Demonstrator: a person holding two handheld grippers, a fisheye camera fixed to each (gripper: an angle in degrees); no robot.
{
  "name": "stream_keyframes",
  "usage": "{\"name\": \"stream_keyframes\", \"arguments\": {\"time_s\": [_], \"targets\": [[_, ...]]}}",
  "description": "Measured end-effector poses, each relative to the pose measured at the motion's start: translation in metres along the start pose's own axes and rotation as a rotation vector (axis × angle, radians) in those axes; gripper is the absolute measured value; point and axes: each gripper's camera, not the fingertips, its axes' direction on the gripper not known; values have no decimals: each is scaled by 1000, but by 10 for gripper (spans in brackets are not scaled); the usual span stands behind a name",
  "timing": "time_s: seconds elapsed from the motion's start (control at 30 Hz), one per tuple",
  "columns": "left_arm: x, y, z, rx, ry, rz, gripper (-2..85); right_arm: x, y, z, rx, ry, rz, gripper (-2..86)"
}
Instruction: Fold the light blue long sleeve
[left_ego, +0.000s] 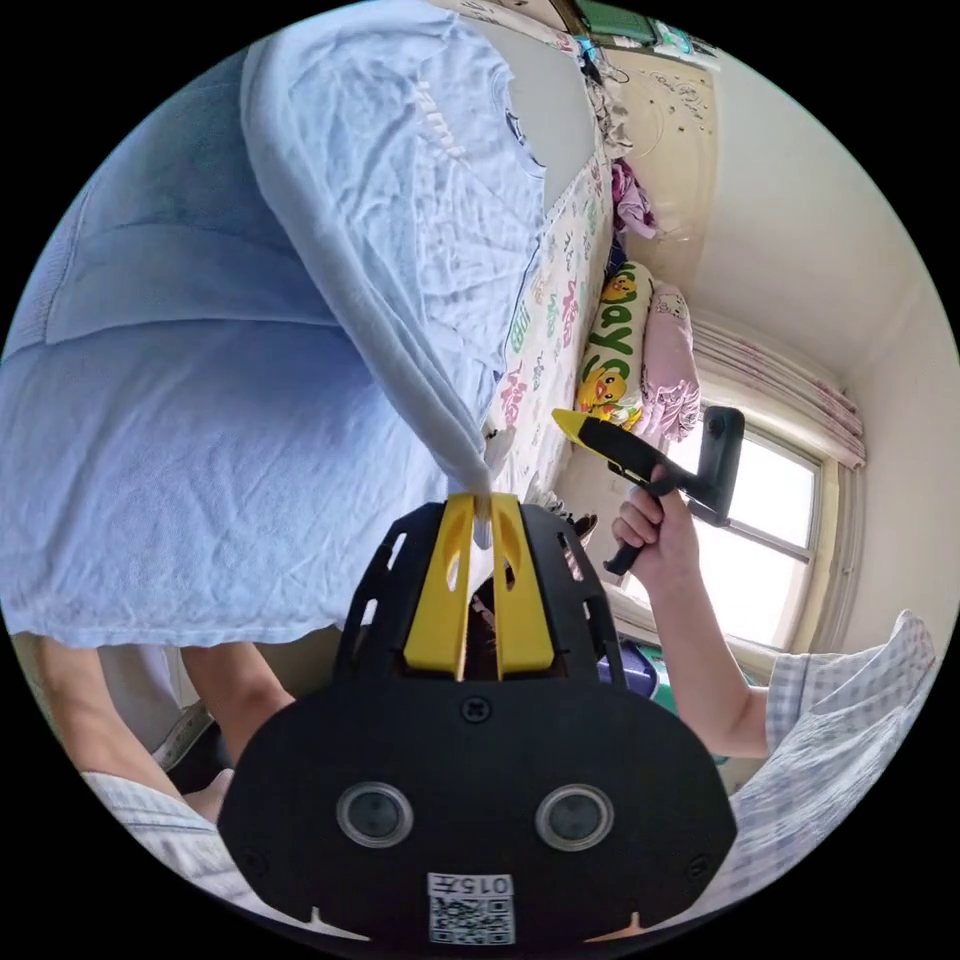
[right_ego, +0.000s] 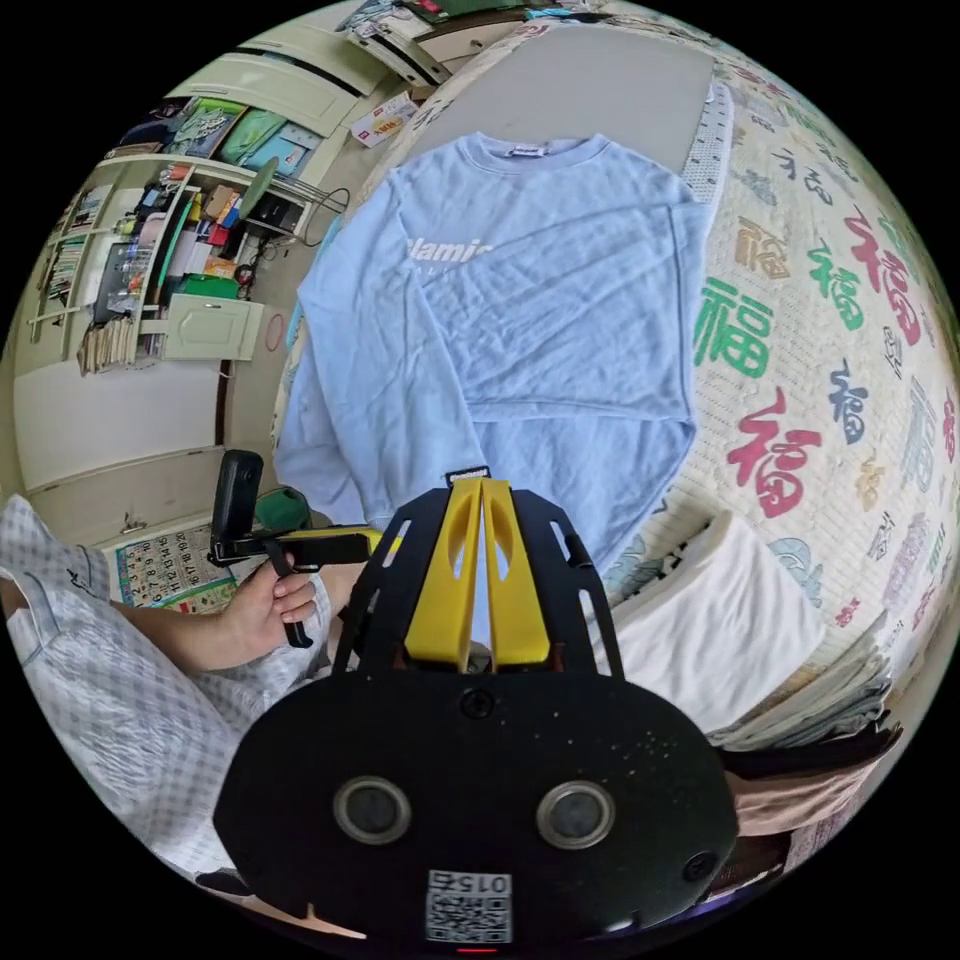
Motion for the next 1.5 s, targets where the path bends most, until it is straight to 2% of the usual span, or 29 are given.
{"name": "stream_keyframes", "arguments": {"time_s": [0.1,0.23,0.3,0.37,0.4,0.5,0.57,0.67,0.77,0.9,1.0,1.07,1.17,1.33,1.4,1.5], "targets": [[-8,-5,5,-2,16,-26,9,19,-13,-13,-25,2,19,24],[-16,-2,-25,12,107,-10,8,45,-32,16,-158,-106,81,102],[-22,0,-41,15,148,-5,8,57,-33,19,-173,-238,129,123],[-29,0,-56,-26,254,40,8,72,-32,13,-158,-483,194,134],[-30,-1,-60,-36,263,52,8,76,-32,12,-161,-541,211,138],[-35,-2,-76,-72,301,98,7,91,-28,10,-146,-867,264,157],[-41,-4,-87,-62,393,96,7,104,-25,13,-81,-1155,297,163],[-41,-7,-93,-95,415,130,7,106,-29,15,-65,-1273,296,158],[-40,-10,-98,-114,396,128,7,87,-43,1,-40,-1299,184,95],[-42,-11,-100,-108,334,102,7,75,-59,-25,-3,-1178,117,51],[-31,-11,-85,-118,274,124,8,58,-81,-71,16,-927,13,40],[-17,-14,-62,-133,223,130,8,31,-101,-95,-86,-651,-79,36],[-4,-21,-32,-140,193,141,9,16,-118,-97,-186,-407,-104,33],[3,-30,-9,-283,48,136,13,29,-125,-43,-286,-207,-2,32],[11,-33,-23,-327,-21,216,16,38,-129,-24,-262,-178,68,32],[17,-48,-79,-282,-142,281,28,43,-141,2,-228,-137,134,33]]}}
